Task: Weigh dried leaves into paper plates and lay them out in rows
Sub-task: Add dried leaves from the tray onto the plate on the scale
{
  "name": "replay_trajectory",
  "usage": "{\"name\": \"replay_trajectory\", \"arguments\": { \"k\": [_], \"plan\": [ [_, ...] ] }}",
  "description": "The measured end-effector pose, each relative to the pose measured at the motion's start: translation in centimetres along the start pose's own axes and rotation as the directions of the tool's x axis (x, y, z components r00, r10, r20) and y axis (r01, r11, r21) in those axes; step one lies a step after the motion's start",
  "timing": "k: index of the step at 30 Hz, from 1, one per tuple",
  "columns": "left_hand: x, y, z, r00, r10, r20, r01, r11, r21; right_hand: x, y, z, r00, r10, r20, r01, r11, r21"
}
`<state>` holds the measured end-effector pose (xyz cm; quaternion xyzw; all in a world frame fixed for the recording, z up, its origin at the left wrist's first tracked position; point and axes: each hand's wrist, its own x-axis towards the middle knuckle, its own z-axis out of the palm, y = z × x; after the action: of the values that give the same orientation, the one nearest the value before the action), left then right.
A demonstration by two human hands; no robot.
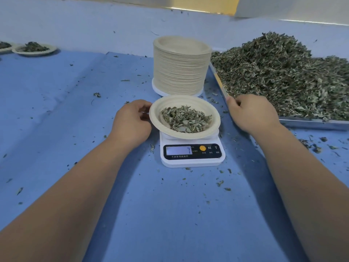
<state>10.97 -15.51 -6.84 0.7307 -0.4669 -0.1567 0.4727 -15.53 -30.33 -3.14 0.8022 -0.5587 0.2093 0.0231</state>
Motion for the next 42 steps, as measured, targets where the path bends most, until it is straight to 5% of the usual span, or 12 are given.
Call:
{"name": "replay_trajectory", "arguments": {
  "k": [6, 18, 21, 24, 29, 33, 38, 42],
  "plan": [
    [-0.1, 0.2, -0.1, 1.0, -0.01, 0.005, 0.01, 1.0, -0.01, -0.2, -0.1, -0.5, 0.977, 0.157, 0.143, -0.135, 0.98, -0.148],
    [-0.2, 0.5, -0.1, 1.0, -0.023, 0.004, 0.023, 0.999, -0.043, -0.7, -0.5, -0.5, 0.998, 0.057, 0.025, -0.057, 0.998, -0.004],
    [-0.2, 0.8, -0.1, 0.996, -0.076, -0.05, 0.064, 0.977, -0.206, -1.1, -1.2, -1.0, 0.991, -0.023, -0.13, 0.029, 0.999, 0.044],
    [-0.2, 1.7, -0.5, 0.969, -0.227, -0.102, 0.139, 0.832, -0.537, -1.8, -2.9, -1.7, 0.966, -0.141, -0.217, 0.169, 0.979, 0.116],
    [-0.5, 3.0, 0.0, 0.932, -0.352, 0.08, 0.307, 0.654, -0.691, -3.0, -5.1, -1.6, 0.948, -0.277, -0.154, 0.286, 0.957, 0.039],
    [-1.0, 3.6, 1.3, 0.928, -0.325, 0.182, 0.366, 0.701, -0.612, -3.4, -5.4, -1.7, 0.963, -0.249, -0.105, 0.263, 0.954, 0.144],
    [-1.4, 4.3, 1.9, 0.9, -0.422, 0.107, 0.387, 0.662, -0.642, -4.2, -7.0, -2.2, 0.982, -0.186, -0.016, 0.187, 0.976, 0.109],
    [-0.8, 4.4, 0.1, 0.842, -0.539, -0.028, 0.354, 0.591, -0.725, -5.3, -9.1, -2.7, 0.972, -0.195, 0.129, 0.154, 0.949, 0.274]
  ]
}}
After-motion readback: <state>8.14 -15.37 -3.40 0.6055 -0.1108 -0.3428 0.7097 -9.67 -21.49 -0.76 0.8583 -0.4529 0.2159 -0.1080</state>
